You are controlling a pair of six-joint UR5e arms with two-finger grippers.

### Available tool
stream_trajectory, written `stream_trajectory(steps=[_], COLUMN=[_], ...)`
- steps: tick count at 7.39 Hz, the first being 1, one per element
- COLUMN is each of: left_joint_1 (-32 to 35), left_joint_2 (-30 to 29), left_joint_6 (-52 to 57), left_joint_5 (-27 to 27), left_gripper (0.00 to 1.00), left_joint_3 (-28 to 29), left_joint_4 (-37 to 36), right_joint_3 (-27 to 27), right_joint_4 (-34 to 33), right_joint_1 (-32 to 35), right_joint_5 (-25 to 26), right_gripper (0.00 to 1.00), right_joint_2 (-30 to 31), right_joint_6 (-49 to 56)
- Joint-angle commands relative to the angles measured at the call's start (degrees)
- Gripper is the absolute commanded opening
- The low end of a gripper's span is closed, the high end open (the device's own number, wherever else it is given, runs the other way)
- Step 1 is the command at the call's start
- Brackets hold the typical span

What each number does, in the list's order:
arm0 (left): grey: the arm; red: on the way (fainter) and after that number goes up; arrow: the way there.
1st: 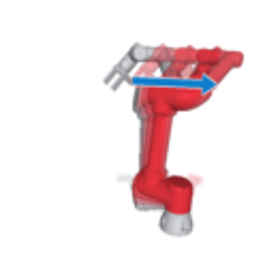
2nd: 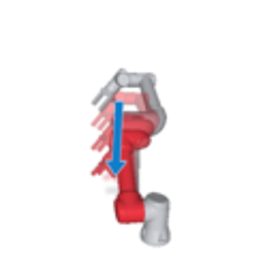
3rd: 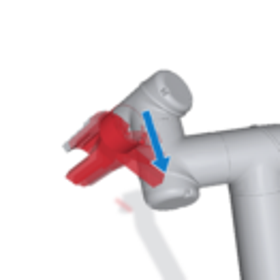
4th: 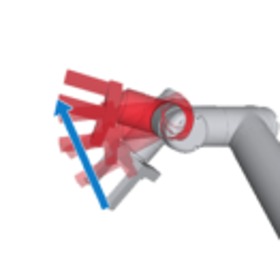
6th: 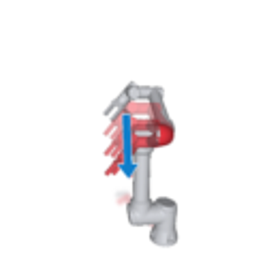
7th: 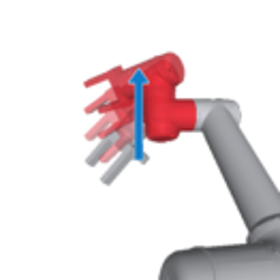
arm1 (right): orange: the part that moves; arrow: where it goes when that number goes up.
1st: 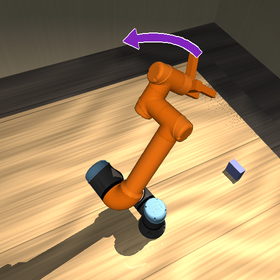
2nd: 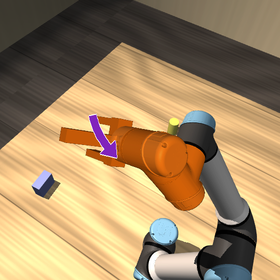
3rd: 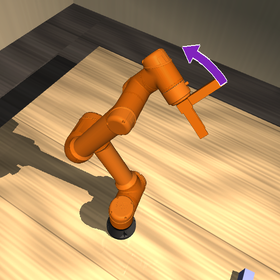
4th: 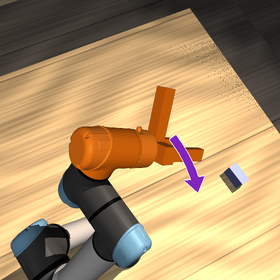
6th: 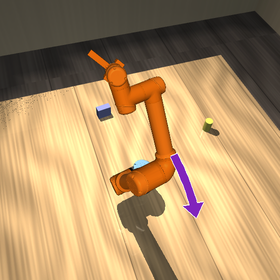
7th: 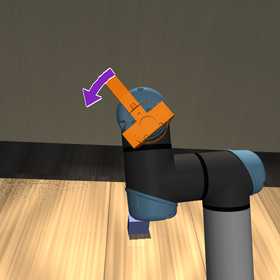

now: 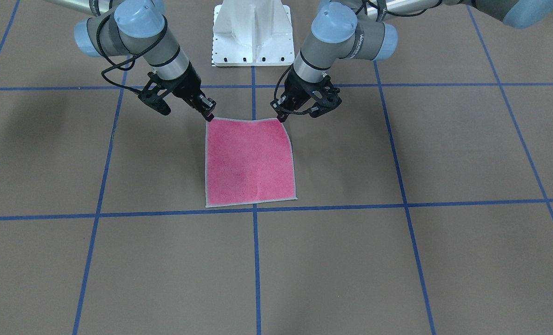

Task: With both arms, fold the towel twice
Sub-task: 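Lift both near corners and fold them over toward the far edge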

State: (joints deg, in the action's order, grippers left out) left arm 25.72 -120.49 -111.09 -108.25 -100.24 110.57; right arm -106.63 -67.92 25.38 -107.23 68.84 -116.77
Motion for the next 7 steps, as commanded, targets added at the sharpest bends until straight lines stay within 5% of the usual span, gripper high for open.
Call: stream_trajectory(steps=[1, 4, 7], left_joint_1=[-0.1, -0.2, 6.2], left_joint_2=[0.1, -0.4, -6.3], left_joint_6=[-0.4, -0.4, -2.2], left_joint_5=[0.0, 0.0, 0.1], left_gripper=[0.00, 0.00, 0.00], left_joint_3=[0.1, 0.6, 5.7], left_joint_4=[0.0, 0.1, 0.3], right_joint_3=[-1.4, -1.6, 4.8], right_joint_4=[-0.1, -0.3, -0.2], right_joint_1=[-1.1, -0.7, 6.8], right_joint_5=[0.0, 0.0, -3.8], right_gripper=[0.00, 0.00, 0.00], right_joint_2=[0.7, 0.5, -3.8], right_joint_6=[-0.1, 0.0, 1.7])
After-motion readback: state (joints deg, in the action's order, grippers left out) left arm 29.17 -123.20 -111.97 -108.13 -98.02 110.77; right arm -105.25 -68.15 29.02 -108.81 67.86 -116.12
